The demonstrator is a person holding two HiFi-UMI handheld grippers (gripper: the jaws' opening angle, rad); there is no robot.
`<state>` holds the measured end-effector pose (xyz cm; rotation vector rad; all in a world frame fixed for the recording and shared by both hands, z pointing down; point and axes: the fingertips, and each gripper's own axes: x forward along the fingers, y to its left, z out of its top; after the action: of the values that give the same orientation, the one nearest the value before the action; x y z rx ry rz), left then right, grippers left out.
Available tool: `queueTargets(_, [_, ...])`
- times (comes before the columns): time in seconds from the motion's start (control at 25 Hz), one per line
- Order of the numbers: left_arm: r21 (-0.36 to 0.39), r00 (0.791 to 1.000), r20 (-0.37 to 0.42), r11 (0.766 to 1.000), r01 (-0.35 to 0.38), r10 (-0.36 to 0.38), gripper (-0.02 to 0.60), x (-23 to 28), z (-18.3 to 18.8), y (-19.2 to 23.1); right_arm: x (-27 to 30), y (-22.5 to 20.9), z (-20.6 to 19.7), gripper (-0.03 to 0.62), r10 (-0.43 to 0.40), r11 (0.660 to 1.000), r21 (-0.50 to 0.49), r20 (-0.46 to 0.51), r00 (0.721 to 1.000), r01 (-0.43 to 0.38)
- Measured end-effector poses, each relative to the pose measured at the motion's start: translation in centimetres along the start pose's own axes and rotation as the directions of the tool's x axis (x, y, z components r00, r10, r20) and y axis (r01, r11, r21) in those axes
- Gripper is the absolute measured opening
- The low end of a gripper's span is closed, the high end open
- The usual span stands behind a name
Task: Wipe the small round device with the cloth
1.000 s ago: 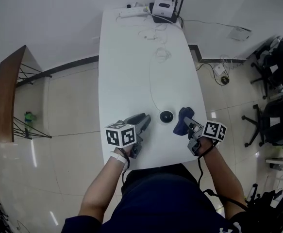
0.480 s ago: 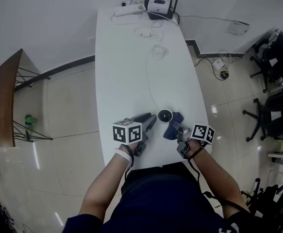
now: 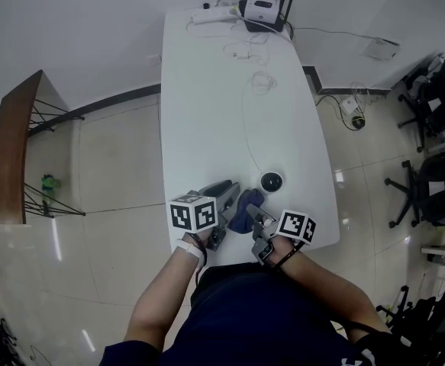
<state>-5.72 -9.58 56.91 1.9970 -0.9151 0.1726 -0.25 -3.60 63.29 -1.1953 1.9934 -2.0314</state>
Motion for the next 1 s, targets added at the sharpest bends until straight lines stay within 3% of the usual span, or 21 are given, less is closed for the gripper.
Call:
queueTargets(0.16, [-0.012, 0.999, 0.037, 0.999, -0.032, 0.033, 0.106, -2.6, 0.4, 1.3, 2.6, 1.1, 2.1, 0.078, 0.024, 1.0, -0.014, 0.056, 0.998, -0.023])
queueTargets(0.4, [-0.051, 0.996, 0.048, 0.996, -0.075, 0.078, 0.104, -4.9, -0.5, 3.6, 2.6, 0.6, 1.9, 0.078, -0.002, 0.998, -0.057, 0.047, 0.999, 0.005])
queueTargets(0.68, [-0.071, 1.0, 0.0, 0.997, 0.004, -0.004, 0.103, -1.6, -2.9, 1.8, -2.4, -2.5, 1.0, 0.078, -0.106, 0.975, -0.2, -0.033, 0.994, 0.097])
queueTargets(0.88, [-0.026, 1.0, -0.015, 1.0, -0.011, 0.011, 0.103, 0.2, -3.4, -0.6, -5.8, -5.4, 5.3, 0.078, -0.229, 0.902, -0.391, -0.071, 0.971, 0.184])
queueTargets(0.96, [-0.013, 1.0, -0.012, 1.0, -0.028, 0.028, 0.103, 0.3, -3.6, -1.5, -6.2, -5.7, 8.0, 0.078, -0.271, 0.835, -0.514, -0.069, 0.96, 0.199])
queueTargets(1.0, [-0.009, 0.999, -0.008, 0.999, -0.038, 0.038, 0.103, 0.2, -3.7, -1.9, -6.1, -5.5, 9.2, 0.077, -0.29, 0.785, -0.588, -0.071, 0.955, 0.194])
